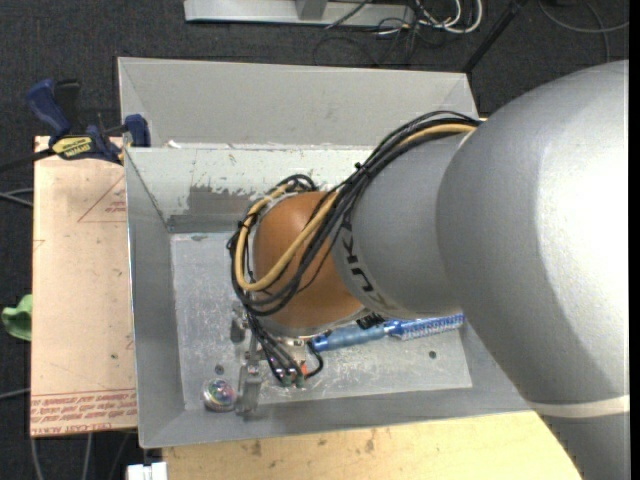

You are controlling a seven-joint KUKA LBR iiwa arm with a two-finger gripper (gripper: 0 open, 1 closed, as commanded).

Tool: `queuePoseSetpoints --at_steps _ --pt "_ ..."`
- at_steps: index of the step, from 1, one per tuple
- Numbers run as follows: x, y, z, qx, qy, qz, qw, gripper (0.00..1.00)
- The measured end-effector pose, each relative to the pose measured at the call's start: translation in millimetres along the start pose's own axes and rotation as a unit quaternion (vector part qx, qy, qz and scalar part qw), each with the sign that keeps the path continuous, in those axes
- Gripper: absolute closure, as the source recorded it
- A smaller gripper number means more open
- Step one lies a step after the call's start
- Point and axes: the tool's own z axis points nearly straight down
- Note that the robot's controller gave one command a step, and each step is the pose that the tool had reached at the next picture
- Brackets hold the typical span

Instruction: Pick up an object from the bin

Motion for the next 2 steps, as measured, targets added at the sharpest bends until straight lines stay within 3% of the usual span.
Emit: queuePoseSetpoints --at_steps 1,2 --pt "-35.8 -93.2 28.6 0.002 -0.0011 -0.006 1.0000 0.00" --pt "-34.9 -87.1 26.8 0.000 -0.0018 -0.010 1.0000 1.00"
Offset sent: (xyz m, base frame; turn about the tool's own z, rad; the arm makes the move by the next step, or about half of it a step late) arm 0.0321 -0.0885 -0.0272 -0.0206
